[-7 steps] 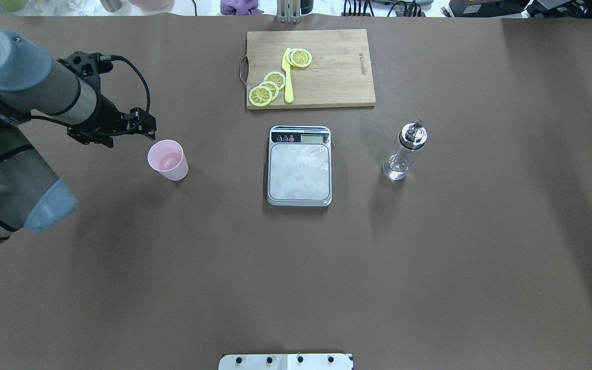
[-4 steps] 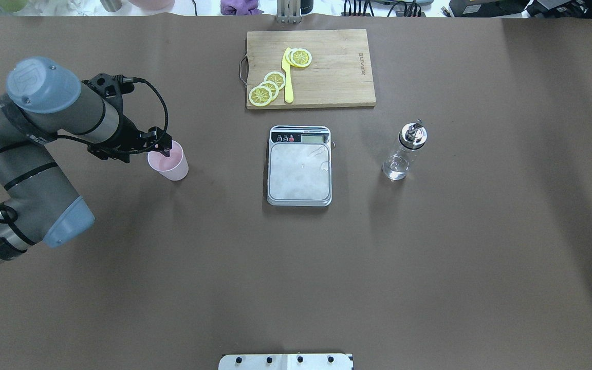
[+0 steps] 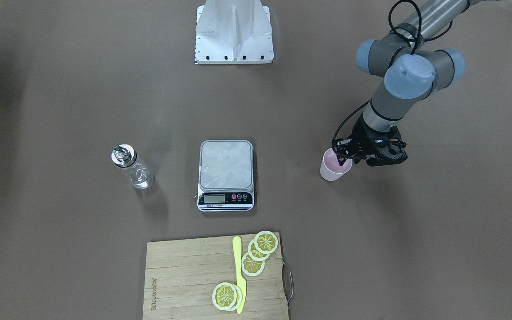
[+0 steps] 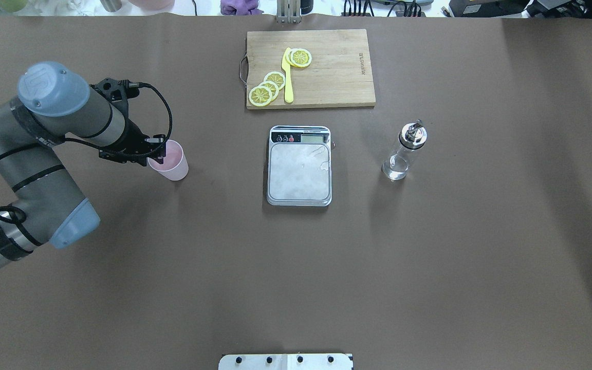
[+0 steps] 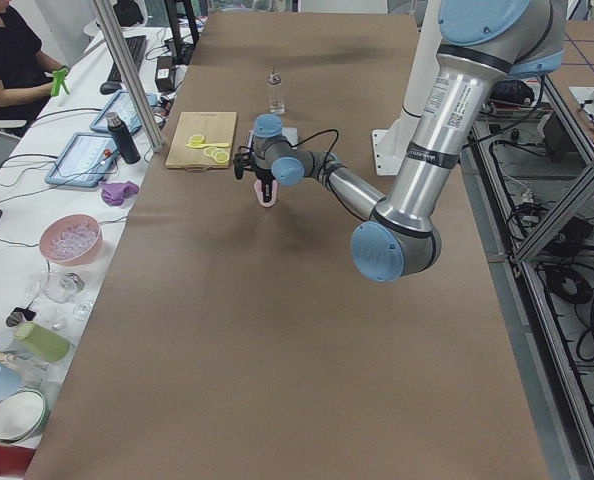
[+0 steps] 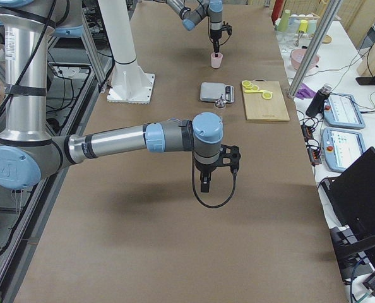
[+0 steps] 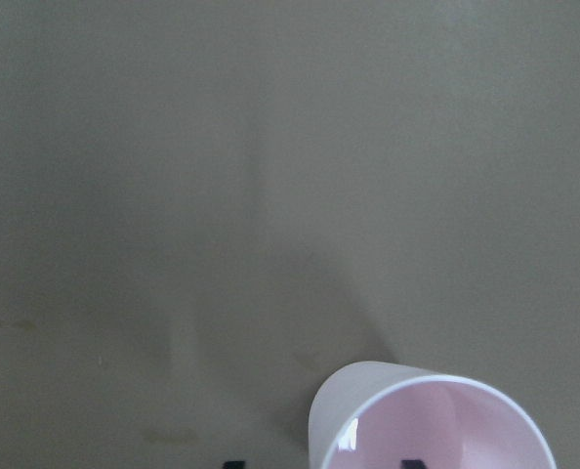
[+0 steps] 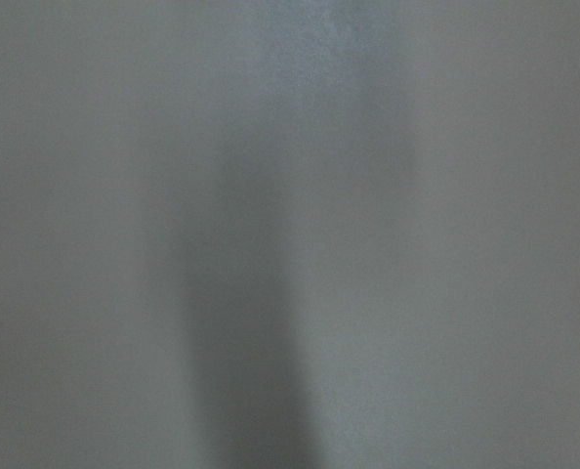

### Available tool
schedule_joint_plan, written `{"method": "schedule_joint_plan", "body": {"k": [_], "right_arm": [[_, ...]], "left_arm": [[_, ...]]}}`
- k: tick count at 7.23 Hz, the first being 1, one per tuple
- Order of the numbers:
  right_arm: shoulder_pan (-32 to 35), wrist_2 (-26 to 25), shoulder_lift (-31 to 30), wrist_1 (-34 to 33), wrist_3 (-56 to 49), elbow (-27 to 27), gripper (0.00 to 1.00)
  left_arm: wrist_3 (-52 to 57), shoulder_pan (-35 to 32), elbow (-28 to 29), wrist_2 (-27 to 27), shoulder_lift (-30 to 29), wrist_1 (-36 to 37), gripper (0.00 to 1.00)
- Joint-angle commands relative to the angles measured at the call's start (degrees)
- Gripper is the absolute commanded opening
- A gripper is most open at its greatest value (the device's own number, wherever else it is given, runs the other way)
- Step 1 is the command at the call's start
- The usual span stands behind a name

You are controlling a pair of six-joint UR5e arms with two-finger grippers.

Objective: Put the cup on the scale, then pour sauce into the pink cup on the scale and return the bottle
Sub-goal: 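Reach the left gripper down to the pink cup and grasp it, then carry the pink cup with the left gripper onto the scale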

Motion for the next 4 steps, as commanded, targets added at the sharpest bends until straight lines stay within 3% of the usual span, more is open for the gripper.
{"method": "schedule_joint_plan", "body": {"k": [1, 2, 3, 4], "right_arm": [[0.00, 0.25, 0.00, 0.00, 0.01, 0.08, 1.00], [0.00, 0.25, 0.18, 0.00, 0.01, 0.08, 1.00], [0.00, 0.25, 0.18, 0.00, 0.01, 0.08, 1.00], [0.00, 0.34, 0.18, -0.09, 0.01, 0.08, 1.00]], "left_arm": [[-0.15, -0.13, -0.48, -0.66, -0.73, 0.61, 0.00], [-0.15, -2.05, -3.36, -3.53, -1.60, 6.88, 0.00], [-0.06, -5.29, -4.87, -7.04, -6.57, 15.90, 0.00], [-0.23, -5.32, -5.67, -7.17, -10.18, 21.39, 0.00]]}}
